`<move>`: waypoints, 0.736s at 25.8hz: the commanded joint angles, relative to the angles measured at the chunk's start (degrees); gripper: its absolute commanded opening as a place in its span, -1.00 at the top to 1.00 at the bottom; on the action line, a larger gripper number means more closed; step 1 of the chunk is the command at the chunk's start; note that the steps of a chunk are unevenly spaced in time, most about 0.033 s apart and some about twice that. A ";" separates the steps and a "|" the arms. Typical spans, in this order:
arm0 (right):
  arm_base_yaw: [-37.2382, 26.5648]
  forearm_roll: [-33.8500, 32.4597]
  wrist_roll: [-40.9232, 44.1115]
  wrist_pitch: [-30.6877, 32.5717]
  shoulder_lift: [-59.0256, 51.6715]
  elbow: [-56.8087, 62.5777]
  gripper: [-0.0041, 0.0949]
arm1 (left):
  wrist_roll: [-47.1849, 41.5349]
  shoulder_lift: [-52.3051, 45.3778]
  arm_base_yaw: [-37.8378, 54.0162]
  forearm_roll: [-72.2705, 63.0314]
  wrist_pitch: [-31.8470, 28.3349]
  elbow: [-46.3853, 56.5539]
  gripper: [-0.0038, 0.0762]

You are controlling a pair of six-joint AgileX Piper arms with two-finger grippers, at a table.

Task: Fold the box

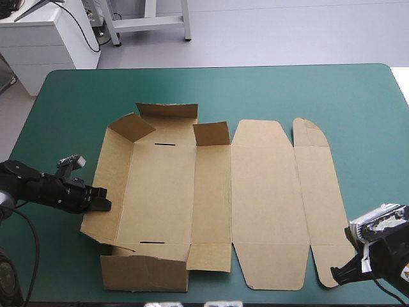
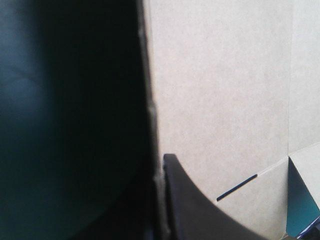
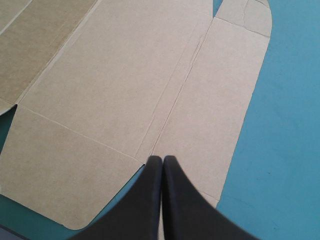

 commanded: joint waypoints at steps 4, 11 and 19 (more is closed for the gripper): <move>-0.41 0.67 -0.15 -3.28 0.60 -1.35 0.96 | 1.52 -2.54 -5.99 -3.17 5.96 -8.38 0.92; -0.41 0.67 -0.15 -3.28 0.60 -1.35 0.96 | 0.12 -2.63 -15.86 0.82 4.48 -25.27 0.92; -0.41 0.67 -0.15 -2.88 0.60 -1.35 0.96 | 2.63 0.46 -33.39 21.80 -1.44 -44.50 0.92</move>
